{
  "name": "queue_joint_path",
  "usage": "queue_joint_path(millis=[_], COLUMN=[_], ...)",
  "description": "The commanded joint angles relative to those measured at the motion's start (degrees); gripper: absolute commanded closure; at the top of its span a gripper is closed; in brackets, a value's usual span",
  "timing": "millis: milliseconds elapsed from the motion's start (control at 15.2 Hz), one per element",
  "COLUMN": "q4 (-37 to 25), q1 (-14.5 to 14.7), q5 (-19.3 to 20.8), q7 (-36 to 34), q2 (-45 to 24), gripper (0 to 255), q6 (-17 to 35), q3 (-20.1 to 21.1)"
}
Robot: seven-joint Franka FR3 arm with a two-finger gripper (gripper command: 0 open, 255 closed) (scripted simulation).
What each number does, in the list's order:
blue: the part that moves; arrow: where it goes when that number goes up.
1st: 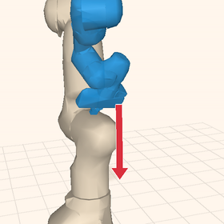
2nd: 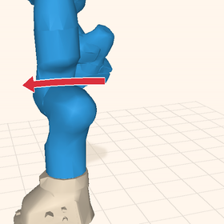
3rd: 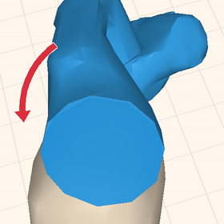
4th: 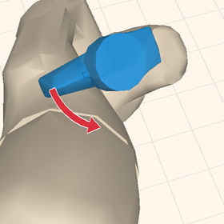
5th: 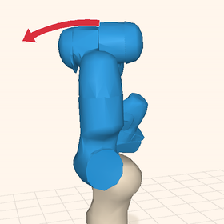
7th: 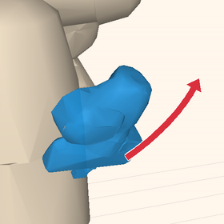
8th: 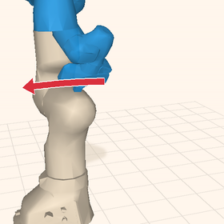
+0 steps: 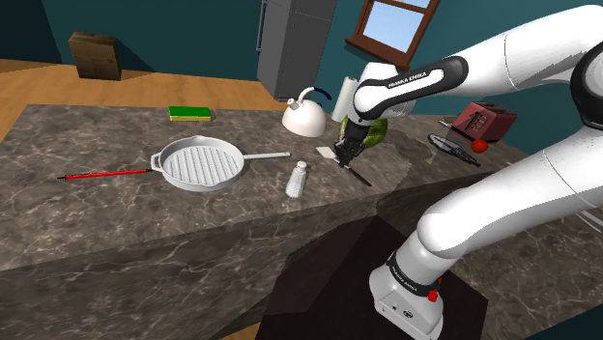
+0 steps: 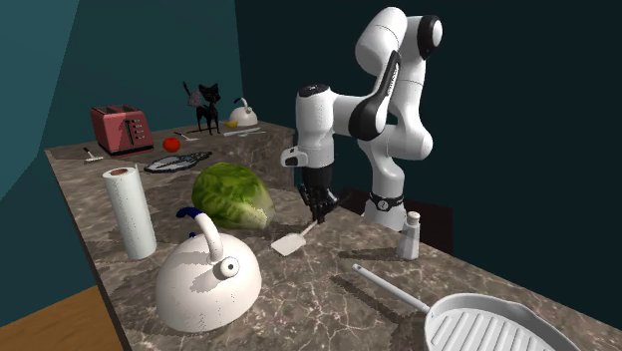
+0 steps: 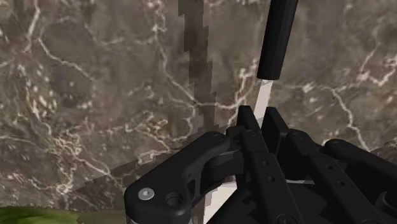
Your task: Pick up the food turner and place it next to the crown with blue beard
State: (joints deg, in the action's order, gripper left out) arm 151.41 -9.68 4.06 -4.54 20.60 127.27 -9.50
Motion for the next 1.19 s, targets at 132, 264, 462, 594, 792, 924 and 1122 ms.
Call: queue_joint_path(millis=[132,264,462,594,792,924,1122], q4=[-1.39,-2.29,-3.74,-4.76,-5.85,-6.77,-8.65], q1=[-0.08,-0.1,-0.12,-0.12,-0.12,-1.51,-3.39], q5=[0.1,0.11,0.1,0.08,0.05,1.19,2.63], q7=[-0.12,-0.17,-0.24,-0.27,-0.3,2.56,6.88], q2=[2.19,3.11,4.36,5.1,5.8,4.89,3.02], gripper=[255,255,255,255,255,255,255], q6=[-3.6,-5.42,-8.11,-9.87,-11.65,-11.57,-11.38], q3=[0.23,0.36,0.54,0.65,0.77,-1.41,-4.66])
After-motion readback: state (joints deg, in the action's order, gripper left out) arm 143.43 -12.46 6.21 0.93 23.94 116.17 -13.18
